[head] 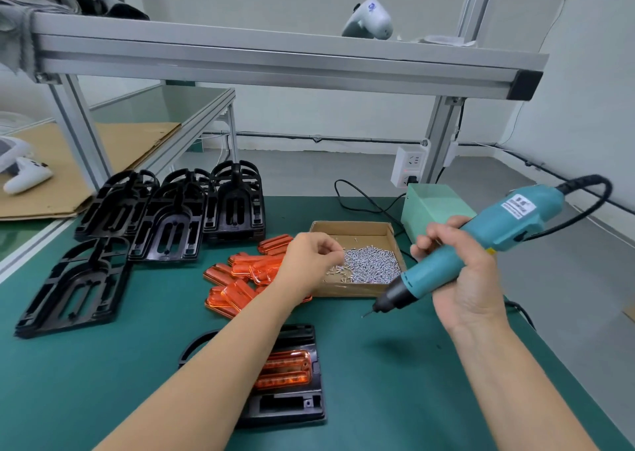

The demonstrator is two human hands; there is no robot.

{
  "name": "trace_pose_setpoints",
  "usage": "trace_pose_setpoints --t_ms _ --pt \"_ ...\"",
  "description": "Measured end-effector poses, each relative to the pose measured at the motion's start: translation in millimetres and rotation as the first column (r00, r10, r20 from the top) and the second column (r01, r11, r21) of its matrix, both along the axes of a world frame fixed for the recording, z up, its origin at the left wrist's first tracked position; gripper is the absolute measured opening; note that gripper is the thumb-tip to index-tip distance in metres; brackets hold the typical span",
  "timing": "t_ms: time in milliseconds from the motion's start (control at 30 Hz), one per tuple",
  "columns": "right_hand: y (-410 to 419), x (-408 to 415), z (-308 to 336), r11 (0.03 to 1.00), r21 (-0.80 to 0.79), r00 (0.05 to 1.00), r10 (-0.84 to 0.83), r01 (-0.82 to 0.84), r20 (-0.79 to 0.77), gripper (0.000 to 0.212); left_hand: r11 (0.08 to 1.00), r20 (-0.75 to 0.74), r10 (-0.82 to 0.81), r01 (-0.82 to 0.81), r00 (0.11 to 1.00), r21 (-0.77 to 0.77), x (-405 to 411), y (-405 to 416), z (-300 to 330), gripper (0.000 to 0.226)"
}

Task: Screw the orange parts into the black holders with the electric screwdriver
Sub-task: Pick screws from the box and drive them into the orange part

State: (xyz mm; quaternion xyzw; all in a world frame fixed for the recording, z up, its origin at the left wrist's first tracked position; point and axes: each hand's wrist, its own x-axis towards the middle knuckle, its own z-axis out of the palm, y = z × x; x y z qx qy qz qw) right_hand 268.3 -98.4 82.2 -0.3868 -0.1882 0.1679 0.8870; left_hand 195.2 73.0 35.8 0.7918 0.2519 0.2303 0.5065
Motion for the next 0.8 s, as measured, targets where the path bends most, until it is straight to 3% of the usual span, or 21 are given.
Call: trace_pose_setpoints --t_ms 167,300,433,800 --pt "3 -12 13 0.993 0.120 0.999 0.022 -0.017 -0.038 0.019 0.914 0.229 0.027 0.069 0.973 -0.400 -48 -10 10 0.011" --pt "6 -26 22 0.974 0.222 0.999 0.047 -0.041 -0.025 0.016 0.811 0.312 0.064 0.133 0.948 -0.570 -84 -23 12 0.021" --pt "11 -41 29 0.955 0.286 0.996 0.087 -0.078 -0.017 0.015 0.759 0.366 0.086 0.177 0.927 -0.626 -106 -36 10 0.022" --pt "18 -66 38 0.953 0.279 0.993 0.114 -0.117 0.027 0.016 0.730 0.430 0.145 0.196 0.891 -0.654 -127 -53 11 0.016"
